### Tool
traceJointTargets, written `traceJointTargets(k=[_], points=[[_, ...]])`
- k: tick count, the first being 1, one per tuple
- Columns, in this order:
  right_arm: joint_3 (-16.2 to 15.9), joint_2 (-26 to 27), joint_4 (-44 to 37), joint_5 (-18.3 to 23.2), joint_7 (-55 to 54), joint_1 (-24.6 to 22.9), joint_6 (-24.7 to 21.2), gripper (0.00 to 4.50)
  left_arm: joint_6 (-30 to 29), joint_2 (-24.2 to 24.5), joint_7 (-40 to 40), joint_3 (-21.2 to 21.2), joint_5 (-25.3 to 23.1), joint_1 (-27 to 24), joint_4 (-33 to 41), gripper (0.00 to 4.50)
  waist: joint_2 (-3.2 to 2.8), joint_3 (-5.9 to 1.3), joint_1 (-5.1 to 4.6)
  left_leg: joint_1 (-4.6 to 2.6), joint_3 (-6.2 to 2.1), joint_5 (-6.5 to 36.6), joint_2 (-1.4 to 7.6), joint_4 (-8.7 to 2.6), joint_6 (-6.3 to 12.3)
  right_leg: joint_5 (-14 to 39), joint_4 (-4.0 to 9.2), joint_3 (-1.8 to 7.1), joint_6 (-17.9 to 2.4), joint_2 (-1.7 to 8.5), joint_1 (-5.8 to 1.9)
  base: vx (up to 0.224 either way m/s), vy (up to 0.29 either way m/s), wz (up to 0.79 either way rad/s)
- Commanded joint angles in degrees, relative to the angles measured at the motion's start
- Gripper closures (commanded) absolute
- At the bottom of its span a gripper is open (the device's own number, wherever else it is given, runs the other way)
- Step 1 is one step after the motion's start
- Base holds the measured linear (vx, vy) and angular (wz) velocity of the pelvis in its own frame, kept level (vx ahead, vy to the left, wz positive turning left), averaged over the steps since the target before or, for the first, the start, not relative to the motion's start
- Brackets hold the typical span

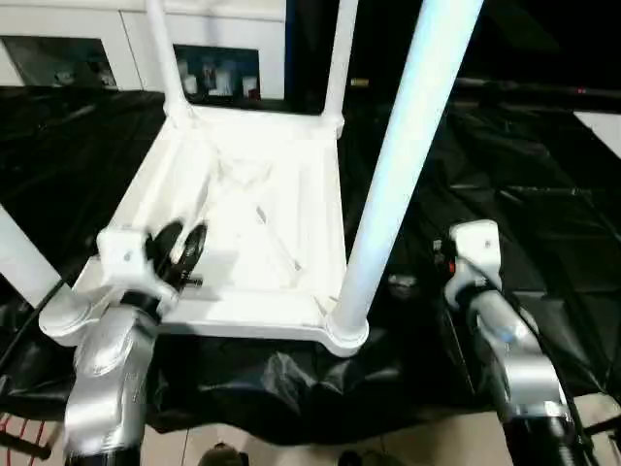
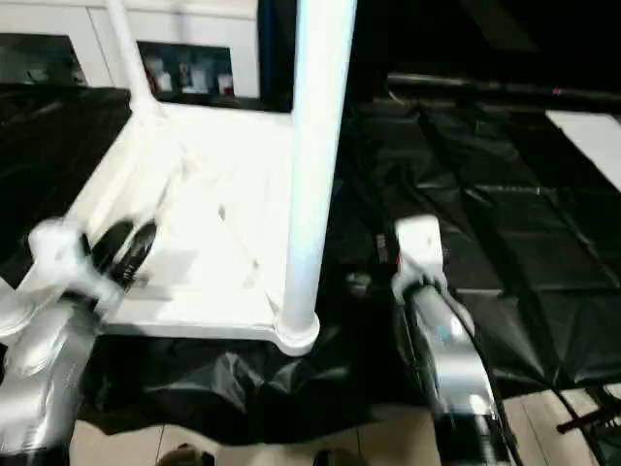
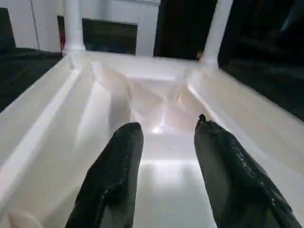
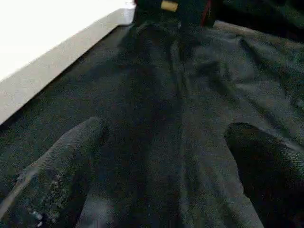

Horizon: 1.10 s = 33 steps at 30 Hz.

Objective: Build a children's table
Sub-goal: Rotate leg to tighten

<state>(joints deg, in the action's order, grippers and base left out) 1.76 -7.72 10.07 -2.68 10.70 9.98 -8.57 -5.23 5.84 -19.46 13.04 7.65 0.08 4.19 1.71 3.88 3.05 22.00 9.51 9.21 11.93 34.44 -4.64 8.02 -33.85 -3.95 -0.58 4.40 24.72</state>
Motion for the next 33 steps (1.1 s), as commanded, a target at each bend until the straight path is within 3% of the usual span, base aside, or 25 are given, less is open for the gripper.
traceJointTargets(k=[1, 4, 6, 9, 11, 12, 13, 14, 15, 16, 17, 18, 20, 21, 22, 24, 25, 26, 27, 28, 29, 30, 31, 32, 33], points=[[-0.61, -0.64, -0.56, -1.47, -0.21, 0.33, 1.51, 0.0, 1.3, -0.06, 2.18, -2.47, -2.81, -0.58, 1.54, 2.44, -0.19, -3.76, -0.49, -1.08, -0.16, 26.07, 0.13, -4.37, 0.53, 31.96, 6.09, 0.99, 0.13, 1.7, -2.1, 0.0, 0.0, 0.0], [0.63, 0.89, -0.03, 2.28, 0.33, 1.04, 1.55, 0.0, 0.14, 0.18, 2.29, -3.88, -3.31, -0.99, 1.92, 2.44, -0.26, -3.71, -0.62, -1.02, 0.03, 26.21, -0.28, -3.98, 1.91, 36.7, 6.72, 1.23, 0.86, 2.92, -2.16, 0.0, 0.0, 0.0], [0.0, 1.34, -1.07, 3.18, 1.36, 0.66, 1.24, 0.0, -0.92, -0.15, 2.57, -4.09, -3.68, -0.95, 2.74, 2.44, 0.1, -3.74, 0.56, -0.1, 0.18, 19.71, -0.56, -2.25, 5.91, 43.29, 7.99, 4.08, 0.86, 7.41, -3.28, 0.0, 0.0, 0.0], [-0.67, 1.8, -1.44, 2.59, 1.36, 0.5, 1.27, 0.0, 0.34, 0.2, 3.19, -4.78, -5.81, -1.27, 3.48, 2.44, 0.51, -3.58, 2.01, 1.42, -2.43, 12.3, 0.18, 1.97, 8.66, 52.07, 9.75, 7.53, 1.23, 14.25, -4.16, -0.029, 0.09, -0.09], [-1.04, 1.98, -1.12, 2.56, 1.27, 0.6, 1.51, 0.0, 2.36, 1.36, 4.6, -6.45, -9.57, -2.56, 4.25, 2.44, -1.26, -2.72, 0.75, -1.21, -3.35, 20.5, 0.97, -2.87, 6.39, 46.09, 8.14, 1.74, -2.96, 6.94, -2.44, -0.031, 0.164, -0.1], [-1.04, 1.9, -0.6, 2.6, 1.19, 0.79, 1.83, 0.0, 3.11, 1.87, 5.23, -7.1, -10.66, -3.15, 4.42, 2.44, -2.71, -2.97, -1.51, -1.82, -3.51, 32.93, 1.62, -5.97, 2.09, 30.69, 4.87, -0.89, -4.03, 0.4, -2.07, -0.03, 0.155, -0.06], [-0.99, 1.85, -0.29, 2.74, 1.21, 0.95, 1.99, 0.0, 2.8, 1.93, 5.47, -7.29, -10.62, -3.33, 4.52, 2.44, -3.86, -3.19, -1.32, -2.18, -4.65, 43.5, 3.58, -8.29, -4.43, 13.71, 2.34, -0.4, -5.07, -0.69, -2.54, -0.048, 0.147, 0.05], [-0.98, 1.84, -0.21, 2.78, 1.22, 0.99, 2.04, 0.0, 2.68, 1.94, 5.52, -7.33, -10.57, -3.37, 4.55, 2.44, -3.86, -3.19, -1.32, -2.18, -4.65, 43.5, 3.58, -8.29, -4.43, 13.71, 2.34, -0.4, -5.07, -0.69, -2.54, -0.048, 0.147, 0.05], [-0.87, 1.73, 0.06, 2.93, 1.29, 1.18, 2.1, 0.0, 2.05, 2.0, 5.67, -7.42, -10.43, -3.45, 4.73, 2.44, -4.72, -3.13, -1.32, -2.36, -6.84, 46.42, 8.26, -11.22, -8.92, 3.1, -2.05, -1.56, -4.46, -1.34, -2.51, -0.059, 0.092, 0.12], [-0.78, 1.64, 0.24, 3.02, 1.35, 1.32, 2.12, 0.0, 1.46, 1.94, 5.65, -7.42, -10.1, -3.48, 4.84, 2.44, -4.9, -2.86, -0.87, -1.7, -7.06, 44.31, 11.26, -13.09, -7.52, 4.77, -5.82, -2.1, -3.96, -1.2, -1.64, -0.048, -0.016, 0.18], [-0.62, 1.53, 0.4, 3.21, 1.46, 1.51, 2.12, 0.0, -0.34, 1.65, 5.46, -7.24, -8.96, -3.42, 4.9, 2.44, -5.14, -2.97, -0.49, -1.56, -6.19, 44.18, 11.09, -12.76, -6.31, 6.28, -7.08, -2.5, -3.98, -1.23, -1.26, -0.048, -0.016, 0.18], [-0.41, 1.37, 0.46, 3.33, 1.52, 1.63, 2.07, 0.0, -0.81, 1.32, 4.69, -7.1, -7.65, -3.49, 4.91, 2.44, -5.17, -3.3, -0.35, -1.89, -5.07, 43.59, 10.8, -11.92, -3.23, 9.16, -7.73, -2.5, -4.06, -0.68, -1.59, -0.042, -0.094, 0.13], [-0.31, 1.27, 0.49, 3.35, 1.53, 1.66, 2.07, 0.0, -0.03, 1.36, 4.53, -7.21, -7.74, -3.68, 5.12, 2.44, -3.33, -4.54, -0.04, -2.75, -4.53, 36.39, 8.39, -9.39, 2.45, 12.05, -5.13, 0.99, -1.61, 1.91, -3.35, -0.05, -0.133, -0.03], [-0.03, 1.05, 0.77, 3.33, 1.48, 1.71, 2.2, 0.0, -0.85, 0.99, 4.59, -7.1, -6.99, -3.99, 5.66, 2.44, -1.34, -5.12, 0.04, -1.6, -2.9, 30.62, 4.91, -6.01, 3.41, 11.42, -1.76, 3.65, -0.52, 4.09, -4.2, -0.074, -0.132, -0.14], [0.39, 0.7, 1.13, 3.33, 1.12, 1.75, 2.29, 0.0, -0.39, 1.26, 4.73, -7.45, -7.37, -4.43, 5.93, 2.44, 2.0, -5.21, 3.53, 2.75, -1.26, 9.88, -0.98, 4.91, 5.02, 41.73, 4.9, 8.34, 13.24, 10.98, -4.49, -0.065, -0.111, -0.22], [0.44, 0.51, 1.2, 3.45, 1.06, 1.73, 2.32, 0.0, 0.55, 1.68, 4.92, -7.8, -8.07, -4.74, 5.95, 2.44, 1.3, -4.91, 4.53, 6.7, -4.07, 7.86, -2.28, 8.47, 6.77, 44.74, 4.45, 10.96, 19.2, 12.65, -5.4, -0.053, -0.095, -0.2], [0.56, 0.02, 1.4, 3.54, 1.09, 1.87, 2.3, 0.0, 1.14, 2.09, 5.51, -8.32, -9.23, -5.1, 5.96, 2.44, 1.61, -4.7, 4.25, 6.88, -5.43, 10.11, -2.69, 9.78, 6.63, 39.6, 4.01, 11.32, 15.54, 13.74, -5.43, -0.054, -0.021, -0.08], [0.56, 0.02, 1.4, 3.54, 1.09, 1.87, 2.3, 0.0, 1.14, 2.09, 5.51, -8.32, -9.23, -5.1, 5.96, 2.44, 1.3, -4.63, 4.39, 6.25, -5.96, 10.06, -2.75, 9.19, 5.99, 36.72, 3.87, 10.58, 11.26, 13.46, -5.63, -0.054, -0.021, -0.08], [0.85, -0.55, 1.64, 3.7, 1.26, 2.04, 2.31, 0.0, 1.18, 2.54, 6.18, -8.94, -10.65, -5.46, 6.17, 2.44, 0.69, -4.09, 4.15, 4.12, -5.95, 8.5, -2.24, 5.36, 5.01, 31.23, 3.89, 7.93, 0.49, 10.0, -5.14, -0.066, 0.021, -0.02], [1.08, -0.96, 1.71, 3.8, 1.41, 2.08, 2.33, 0.0, -0.05, 2.18, 6.14, -8.87, -9.9, -5.58, 6.2, 2.44, 0.03, -3.82, 3.77, 2.25, -5.6, 7.91, -1.82, 2.44, 4.44, 29.53, 3.67, 5.34, -4.09, 7.24, -4.56, -0.059, 0.076, 0.09], [1.25, -1.16, 1.86, 3.87, 1.55, 2.18, 2.38, 0.0, -1.01, 1.81, 6.03, -8.74, -9.21, -5.53, 6.17, 2.44, -2.51, -4.17, 2.89, -1.55, -5.15, 11.05, -0.01, -1.88, 1.67, 22.58, 2.89, 1.43, -8.06, 1.73, -3.59, -0.059, 0.076, 0.09], [1.38, -1.34, 1.94, 3.85, 1.59, 2.2, 2.39, 0.0, -1.57, 1.36, 5.61, -8.45, -7.95, -5.48, 5.93, 2.44, -4.01, -4.3, 0.86, -2.33, -8.23, 26.22, 5.97, -6.07, -0.94, 15.42, -0.94, 1.21, -6.95, -0.98, -3.29, -0.067, 0.093, 0.19], [1.58, -1.87, 2.27, 3.95, 1.84, 2.25, 2.67, 0.0, -0.45, 1.22, 5.3, -8.41, -7.3, -5.63, 6.18, 2.44, -5.0, -4.36, 0.4, -2.73, -9.34, 29.17, 8.98, -7.55, -1.62, 9.33, -3.27, 0.88, -6.62, -0.25, -3.12, -0.067, 0.053, 0.19], [1.72, -2.33, 2.48, 3.95, 2.05, 2.25, 2.94, 0.0, -1.17, 1.12, 5.54, -8.34, -7.15, -5.62, 6.43, 2.44, -4.79, -4.18, 0.24, -2.27, -8.35, 30.68, 8.41, -7.6, -0.66, 7.8, -3.18, 0.81, -6.42, 0.03, -3.36, -0.067, 0.053, 0.19], [1.85, -2.56, 2.57, 4.0, 2.19, 2.22, 3.05, 0.0, -0.82, 1.26, 5.53, -8.46, -7.34, -5.61, 6.46, 2.44, -3.98, -3.84, 0.57, -1.93, -5.78, 34.22, 5.45, -6.88, 0.67, 7.74, -1.19, 1.56, -6.59, 1.16, -3.73, 0.0, 0.0, 0.0]])
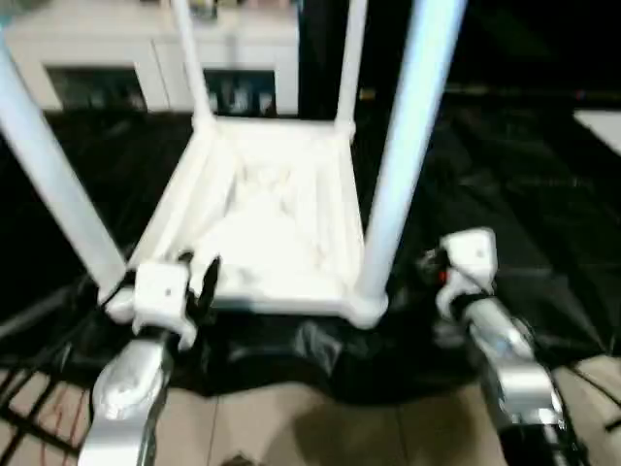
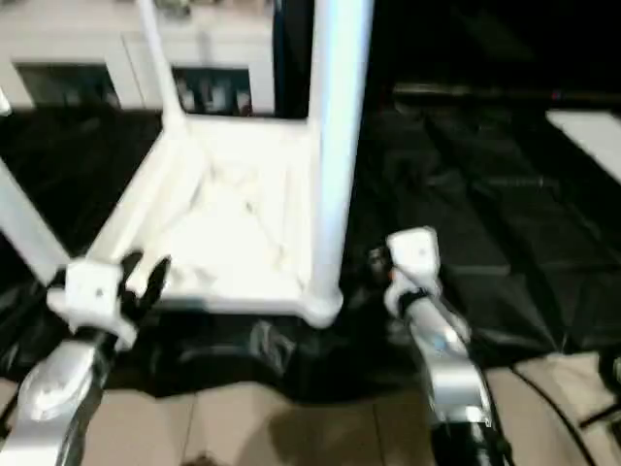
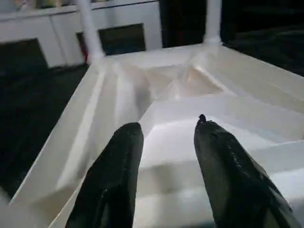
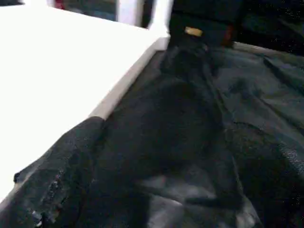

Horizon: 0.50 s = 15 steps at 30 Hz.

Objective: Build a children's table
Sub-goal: Rotate leg to tighten

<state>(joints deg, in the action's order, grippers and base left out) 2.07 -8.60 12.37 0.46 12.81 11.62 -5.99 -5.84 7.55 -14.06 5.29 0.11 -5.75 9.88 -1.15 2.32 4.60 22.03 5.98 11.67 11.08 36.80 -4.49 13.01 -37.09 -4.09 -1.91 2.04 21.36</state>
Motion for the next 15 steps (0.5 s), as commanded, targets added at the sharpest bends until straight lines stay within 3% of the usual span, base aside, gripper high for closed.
traceJointTargets(k=[1, 2, 3, 4, 5, 6, 7, 8, 9, 10, 12, 13, 15], points=[[1.65, -1.81, 0.34, 0.88, 0.18, 0.55, 0.53, 0.0, 0.02, -0.32, 0.14, -0.82, 0.08, 0.23, 0.77, 2.44, 1.06, -1.68, -0.29, -1.7, 1.32, 30.66, 0.85, -5.87, 1.09, 19.5, 6.69, 3.82, -4.9, 6.64, -0.08, 0.0, 0.0, 0.0], [2.02, -2.23, 0.52, 0.96, 0.45, 0.41, 0.58, 0.0, 1.0, 0.16, 0.91, -1.0, -1.22, 0.02, 0.75, 2.44, 1.46, -1.42, 0.56, -2.24, 1.87, 27.04, -0.07, -4.0, 1.62, 32.42, 8.87, 5.08, -3.23, 9.12, 0.24, 0.0, 0.0, 0.0], [2.21, -2.46, 0.6, 1.01, 0.56, 0.33, 0.58, 0.0, 1.49, 0.41, 1.5, -1.07, -2.1, -0.16, 0.8, 2.44, 3.29, -1.77, 1.78, -1.08, 1.36, 13.72, 0.14, -0.63, 4.03, 50.06, 11.59, 7.66, 2.2, 13.28, -1.23, 0.0, 0.0, 0.0], [2.6, -2.94, 0.46, 1.33, 0.98, -0.02, 0.65, 0.0, 0.71, -0.61, 1.65, 0.0, 0.06, -0.55, 0.92, 2.44, 3.36, -1.74, 2.38, -0.24, 0.65, 7.76, 0.67, -0.45, 5.36, 51.69, 11.66, 8.26, 2.97, 14.21, -1.34, 0.0, 0.0, 0.0], [2.91, -3.28, 0.24, 1.66, 1.33, -0.27, 0.66, 0.0, 0.43, -0.99, 1.82, 0.39, 0.72, -0.77, 1.04, 2.44, 3.08, -1.91, 2.45, -0.05, 0.34, 6.87, 0.94, -1.67, 5.52, 48.62, 11.08, 7.18, 1.57, 13.6, -1.8, -0.025, 0.054, -0.11], [3.06, -3.51, 0.16, 1.88, 1.52, -0.4, 0.69, 0.0, 0.35, -1.09, 1.96, 0.47, 0.82, -0.9, 1.14, 2.44, 2.07, -1.51, 1.58, -0.72, 0.78, 10.9, 1.4, -5.77, 4.34, 38.7, 9.44, 3.54, -2.05, 8.3, -0.91, -0.027, 0.082, -0.08], [3.65, -3.87, 0.42, 2.01, 1.19, -0.41, 0.05, 0.0, 1.11, -1.17, 2.14, 0.51, 0.71, -1.45, 1.38, 2.44, 1.48, -1.94, 0.85, -1.66, 0.9, 15.59, 1.75, -6.58, 3.05, 32.55, 8.06, 2.37, -3.05, 5.87, -0.19, -0.029, 0.129, -0.09], [4.04, -4.12, 0.67, 2.06, 0.91, -0.39, -0.41, 0.0, 1.6, -1.19, 2.21, 0.53, 0.79, -1.85, 1.57, 2.44, 0.66, -2.19, -0.37, -1.85, 0.06, 22.74, 2.55, -7.75, -0.3, 20.3, 6.27, 2.01, -4.15, 3.97, -0.32, -0.014, 0.091, -0.03], [4.38, -5.06, 0.64, 2.56, 2.13, -0.43, -0.45, 0.0, 2.22, -1.18, 2.96, 1.04, 0.37, -3.28, 1.84, 2.44, 0.29, -2.21, -0.94, -2.01, -0.16, 28.69, 2.71, -8.4, -2.36, 13.93, 6.02, 2.15, -4.62, 3.95, -0.62, -0.008, 0.095, -0.06], [4.25, -5.88, 0.43, 2.96, 3.51, -0.47, -0.7, 0.0, 2.63, -1.28, 3.38, 1.71, 0.59, -4.21, 2.02, 2.44, 0.46, -1.9, -1.31, -2.06, 0.01, 32.47, 2.38, -8.63, -2.73, 13.8, 6.43, 2.12, -4.68, 4.35, -0.78, -0.008, 0.091, -0.06], [2.97, -7.77, -0.63, 4.66, 8.87, -1.0, -2.28, 0.0, 2.07, -1.29, 5.19, 3.21, 0.02, -5.2, 1.93, 2.44, 0.83, -1.87, -1.6, -2.38, 0.41, 34.17, 1.95, -8.28, -2.49, 16.22, 7.08, 2.28, -4.38, 4.78, -0.59, -0.007, 0.078, -0.04], [2.32, -8.57, -1.12, 5.2, 11.07, -1.27, -2.85, 0.0, 1.93, -1.28, 6.11, 3.75, -0.42, -5.49, 1.85, 2.26, 1.01, -1.7, -1.9, -2.37, 0.75, 33.66, 1.59, -7.88, -1.53, 20.18, 7.89, 2.54, -3.65, 5.41, -0.53, 0.0, 0.0, 0.0], [-0.14, -11.67, -3.36, 6.44, 18.1, -2.93, -4.87, 0.0, 3.33, -1.43, 5.22, 4.35, 1.13, -6.07, 2.08, 2.15, 1.35, -1.74, -1.71, -1.82, 0.83, 30.61, 1.51, -7.8, -0.42, 22.45, 8.36, 2.63, -2.65, 5.9, -1.04, 0.0, 0.0, 0.0]])
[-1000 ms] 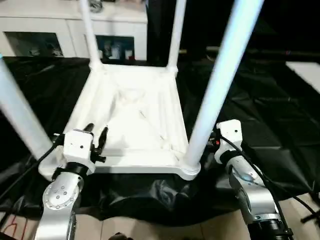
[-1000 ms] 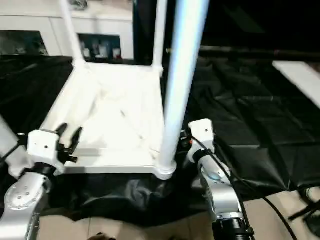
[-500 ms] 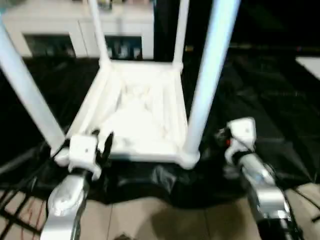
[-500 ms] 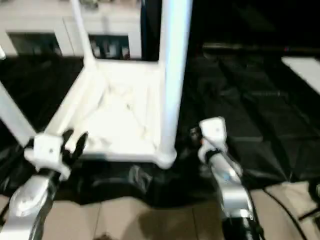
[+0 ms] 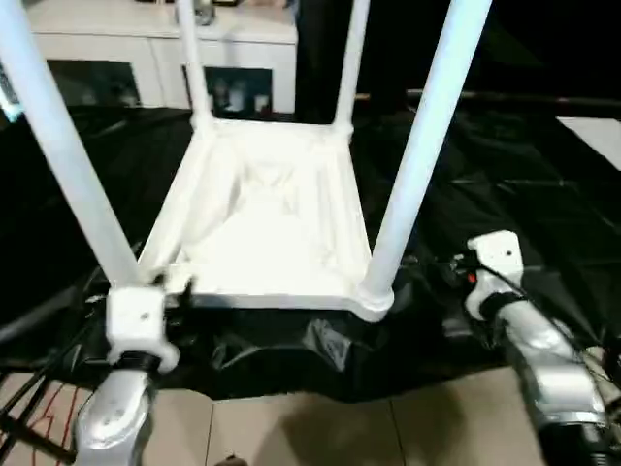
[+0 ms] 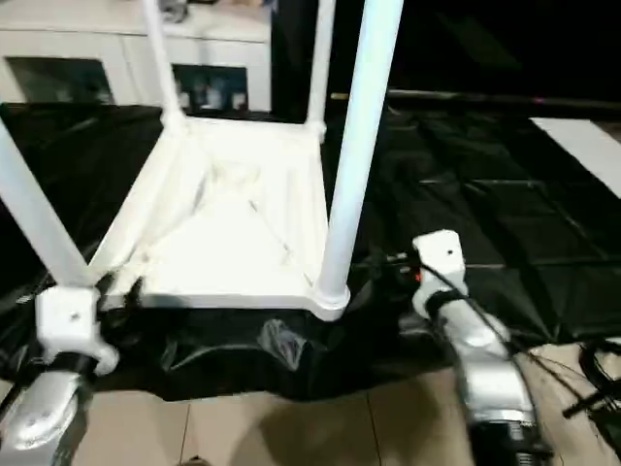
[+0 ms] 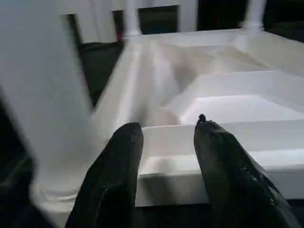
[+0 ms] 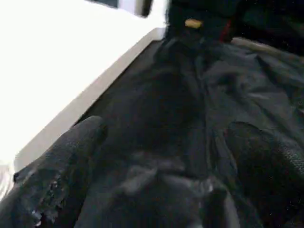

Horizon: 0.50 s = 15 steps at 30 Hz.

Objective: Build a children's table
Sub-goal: Rotate leg to tighten

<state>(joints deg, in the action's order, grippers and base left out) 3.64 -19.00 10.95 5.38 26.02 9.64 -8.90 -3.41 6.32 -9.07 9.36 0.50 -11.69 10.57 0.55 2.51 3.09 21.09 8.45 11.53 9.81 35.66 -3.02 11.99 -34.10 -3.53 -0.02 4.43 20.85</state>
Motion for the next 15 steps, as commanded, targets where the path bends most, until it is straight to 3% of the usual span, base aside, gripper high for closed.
traceJointTargets(k=[1, 3, 4, 7, 9, 10, 12, 13, 14, 15], points=[[-3.0, -3.31, -2.78, 1.52, 8.21, -1.97, -2.23, 0.0, 1.78, -0.33, -1.11, 0.4, 2.28, -0.72, 1.7, 2.15, 0.18, -1.95, -0.01, -0.78, -1.36, 28.77, 2.81, -6.56, -1.17, 24.07, 5.61, 2.28, -4.2, 3.75, -0.38, 0.0, 0.0, 0.0], [-4.83, -6.95, -3.8, 1.34, 13.33, -3.71, -2.16, 0.0, 2.57, -0.24, -2.29, 0.6, 3.42, -2.27, 2.43, 1.98, 0.19, -1.88, 0.3, -0.54, -1.41, 27.63, 3.04, -6.57, -0.55, 24.72, 5.61, 2.34, -4.15, 3.98, -0.57, 0.0, 0.0, 0.0], [-4.95, -9.25, -4.92, 2.72, 16.98, -4.7, -2.72, 0.0, 4.75, -0.61, -3.51, 1.09, 5.26, -4.08, 2.35, 1.88, 0.32, -1.9, 0.47, -0.65, -1.19, 26.79, 3.03, -6.38, 0.0, 25.21, 5.73, 2.47, -4.45, 3.96, -0.24, 0.0, 0.0, 0.0], [-5.0, -11.26, -6.81, 6.31, 22.43, -5.21, -4.14, 0.0, 9.3, -1.76, -3.01, 2.72, 6.71, -6.75, 1.13, 1.71, 0.57, -1.96, 0.34, -0.09, -1.24, 25.02, 3.25, -6.45, 1.09, 23.38, 5.46, 2.41, -5.13, 3.81, -0.62, 0.0, 0.0, 0.0], [-5.7, -12.12, -7.78, 7.19, 24.69, -5.39, -4.79, 0.0, 11.92, -1.92, -2.68, 3.24, 6.56, -7.77, -0.38, 1.54, 0.41, -1.95, 0.4, -0.24, -1.11, 24.64, 3.19, -6.4, 1.26, 23.33, 5.56, 2.41, -5.26, 3.74, -0.39, 0.0, 0.0, 0.0], [-6.25, -12.59, -8.26, 7.38, 25.82, -5.47, -4.95, 0.0, 13.78, -1.92, -2.54, 3.41, 6.17, -8.27, -1.64, 1.44, 0.65, -1.86, 0.36, -0.28, -0.96, 24.33, 3.16, -6.36, 1.58, 24.04, 5.78, 2.37, -4.86, 3.67, -0.41, 0.0, 0.0, 0.0], [-7.86, -13.68, -9.41, 8.36, 28.98, -5.53, -5.92, 0.0, 20.42, -1.97, -2.33, 4.09, 5.11, -9.38, -8.29, 1.31, 0.82, -1.99, 0.52, -0.17, -0.91, 22.61, 2.93, -6.24, 2.17, 25.2, 6.01, 2.34, -3.79, 3.68, -0.58, 0.0, 0.0, 0.0], [-9.23, -13.93, -10.4, 9.45, 31.3, -5.3, -6.8, 0.0, 24.11, -2.2, -1.24, 5.61, 4.77, -9.71, -15.29, 1.22, 0.94, -2.17, 0.6, -0.17, -0.82, 20.98, 2.93, -6.18, 2.81, 23.85, 5.85, 2.47, -3.3, 3.57, -0.63, 0.0, 0.0, 0.0], [-9.74, -13.21, -10.99, 10.67, 32.23, -4.87, -7.96, 0.0, 24.69, -2.37, 0.24, 7.58, 5.21, -9.5, -17.71, 1.0, 1.42, -2.29, 0.58, -0.07, -0.71, 20.03, 2.89, -6.08, 3.14, 22.85, 5.69, 2.48, -3.3, 3.5, -0.71, 0.0, 0.0, 0.0], [-9.77, -13.13, -11.05, 10.78, 32.3, -4.83, -8.07, 0.0, 24.69, -2.38, 0.39, 7.77, 5.26, -9.47, -17.85, 1.0, 0.96, -2.36, 0.78, 0.0, -0.86, 18.67, 3.17, -6.25, 3.13, 21.16, 5.34, 2.53, -3.93, 3.72, -0.78, 0.0, 0.0, 0.0]])
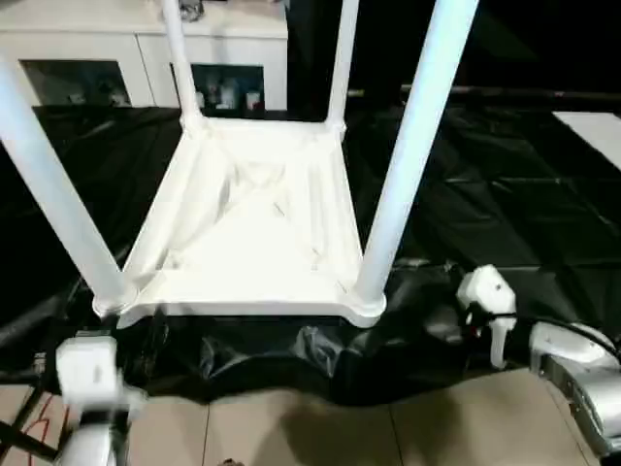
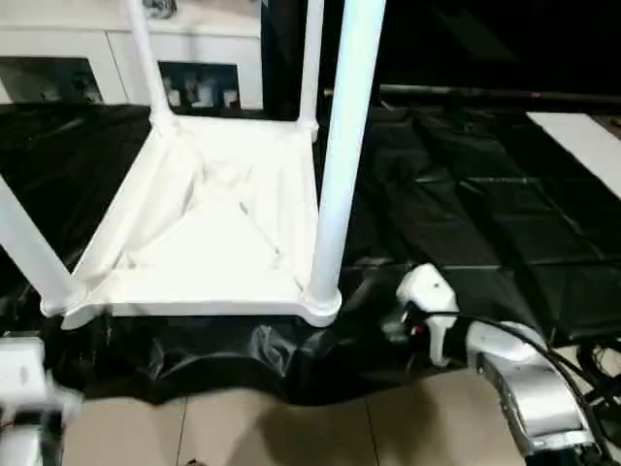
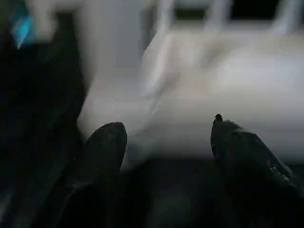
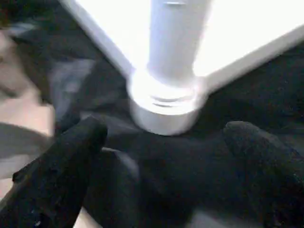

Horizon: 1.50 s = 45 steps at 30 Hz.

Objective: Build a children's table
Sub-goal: Rotate leg to tighten

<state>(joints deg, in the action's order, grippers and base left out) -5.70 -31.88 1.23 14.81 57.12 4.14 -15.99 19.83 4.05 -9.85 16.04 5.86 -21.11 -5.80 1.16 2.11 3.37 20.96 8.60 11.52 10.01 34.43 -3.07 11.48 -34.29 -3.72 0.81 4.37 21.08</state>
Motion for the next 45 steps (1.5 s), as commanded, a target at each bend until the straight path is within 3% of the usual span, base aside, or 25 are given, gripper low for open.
traceJointTargets(k=[1, 2, 5, 6, 9, 11, 14, 16, 22, 28, 30, 31, 39, 44, 45], points=[[-0.5, 0.16, -1.38, 1.8, 1.47, 0.97, -1.28, 0.0, 1.41, -0.19, 1.97, 2.3, 0.43, 0.2, -2.09, 0.92, 0.26, -2.02, 0.73, 0.09, -1.18, 18.5, 3.28, -5.06, 3.05, 20.88, 5.5, 2.69, -5.55, 3.96, -0.93, 0.0, 0.0, 0.0], [-0.51, 0.34, -1.41, 1.99, 1.59, 1.08, -1.42, 0.0, 1.47, -0.2, 2.28, 2.81, 0.66, 0.32, -2.36, 0.85, 0.27, -2.02, 0.76, -0.13, -1.09, 18.63, 3.65, -5.2, 2.34, 18.25, 5.27, 2.69, -6.88, 3.76, -0.79, 0.0, 0.0, 0.0], [-1.27, 1.02, -0.84, 2.16, 2.39, 1.86, -1.65, 0.0, 1.19, 0.48, 3.67, 5.5, 2.14, 1.36, -4.36, 0.77, 0.33, -2.02, 1.04, -0.45, -0.88, 19.78, 3.52, -5.13, 1.9, 15.22, 4.82, 2.71, -8.49, 3.56, -0.72, 0.0, 0.0, 0.0], [-1.71, 1.39, -0.4, 2.13, 2.79, 2.32, -1.57, 0.0, 1.6, 1.52, 3.82, 6.65, 2.95, 2.25, -5.7, 0.54, 0.23, -2.09, 1.27, -0.41, -0.91, 19.0, 3.54, -5.15, 1.96, 13.35, 4.56, 2.74, -8.95, 3.59, -0.88, 0.0, 0.0, 0.0], [-2.3, 2.38, 0.91, 2.2, 2.83, 3.63, -1.37, 0.0, 4.31, 4.11, 2.76, 7.93, 4.56, 4.69, -9.11, 0.38, 0.24, -1.91, 1.84, -0.51, -0.9, 20.08, 3.27, -5.3, 1.66, 15.16, 4.76, 2.68, -8.25, 3.67, -0.83, 0.0, 0.0, 0.0], [-2.31, 3.42, 2.42, 1.74, 1.76, 4.59, -0.34, 0.0, 5.38, 5.81, 0.73, 7.47, 4.75, 5.89, -8.19, 0.05, 0.08, -1.94, 1.83, -0.49, -1.13, 21.06, 3.58, -5.61, 0.51, 15.66, 4.62, 2.67, -8.17, 3.9, -0.97, 0.0, 0.0, 0.0], [-1.92, 4.65, 4.36, 0.8, -0.08, 5.56, 1.34, 0.0, 4.23, 7.35, -3.28, 6.22, 6.06, 6.84, -5.16, 0.02, -0.02, -1.88, 1.71, -0.69, -1.09, 22.6, 3.62, -5.73, -0.77, 16.85, 4.64, 2.76, -8.67, 4.09, -0.69, 0.0, 0.0, 0.0], [-0.47, 6.23, 6.53, 0.05, -3.23, 6.41, 2.44, 0.0, -0.63, 7.64, -3.92, 4.04, 7.02, 6.06, 4.57, 0.02, -0.07, -1.78, 1.81, -0.86, -1.04, 23.73, 3.76, -5.82, -1.55, 17.36, 4.63, 2.84, -9.28, 4.16, -0.56, 0.0, 0.0, 0.0], [0.91, 7.57, 9.3, -1.65, -7.1, 7.5, 4.47, 0.0, -6.0, 10.63, -6.34, 1.43, 10.66, 6.13, 11.99, 0.02, -0.17, -1.88, 1.87, -0.72, -0.74, 22.0, 3.37, -5.62, -1.56, 17.02, 4.36, 2.91, -8.9, 3.81, -0.57, 0.0, 0.0, 0.0], [3.6, 9.55, 14.39, -2.91, -14.24, 10.59, 6.61, 0.0, -13.9, 12.82, -8.39, -0.04, 10.88, 10.46, 11.44, 0.02, -0.41, -2.03, 1.57, -0.68, -0.71, 20.98, 3.11, -5.63, -2.3, 15.99, 4.06, 2.79, -9.03, 3.6, -0.65, 0.0, 0.0, 0.0], [5.21, 10.08, 16.69, -3.2, -17.81, 12.17, 7.5, 0.0, -16.31, 13.2, -7.68, -0.56, 10.38, 12.96, 10.0, 0.02, -0.74, -2.11, 1.59, -0.82, -0.66, 20.61, 2.99, -5.51, -2.55, 15.84, 4.02, 2.82, -9.17, 3.6, -0.5, 0.0, 0.0, 0.0], [5.78, 10.19, 17.55, -3.35, -19.15, 12.74, 8.08, 0.0, -17.38, 13.34, -6.99, -0.94, 10.28, 14.18, 9.48, 0.02, -0.45, -2.14, 1.65, -0.7, -0.57, 20.62, 2.9, -5.4, -2.46, 16.58, 4.08, 2.88, -8.96, 3.62, -0.61, 0.0, 0.0, 0.0], [9.82, 12.11, 25.58, -5.35, -30.52, 17.93, 11.23, 0.0, -23.23, 11.47, -5.65, -5.1, 9.52, 20.47, 8.19, 0.02, -0.58, -2.32, 1.68, -0.66, -0.25, 18.39, 2.77, -5.09, -2.2, 16.39, 4.0, 2.84, -9.66, 3.54, -0.46, 0.0, 0.0, 0.0], [9.75, 13.15, 25.29, -5.8, -32.5, 18.3, 11.9, 0.0, -25.1, 9.98, -3.54, -6.98, 6.99, 21.07, 7.95, 0.02, -0.64, -2.52, 1.53, -0.24, -0.2, 15.43, 2.84, -5.0, -1.33, 12.11, 3.53, 2.74, -10.04, 3.38, -0.91, 0.0, 0.0, 0.0], [10.36, 14.36, 22.76, -4.6, -32.35, 16.47, 11.55, 0.0, -27.28, 8.76, -1.45, -7.21, 7.26, 19.14, 9.76, 0.02, -0.45, -2.59, 1.45, -0.23, -0.13, 14.86, 2.93, -4.94, -1.15, 11.01, 3.36, 2.77, -10.33, 3.4, -0.99, 0.0, 0.0, 0.0]])
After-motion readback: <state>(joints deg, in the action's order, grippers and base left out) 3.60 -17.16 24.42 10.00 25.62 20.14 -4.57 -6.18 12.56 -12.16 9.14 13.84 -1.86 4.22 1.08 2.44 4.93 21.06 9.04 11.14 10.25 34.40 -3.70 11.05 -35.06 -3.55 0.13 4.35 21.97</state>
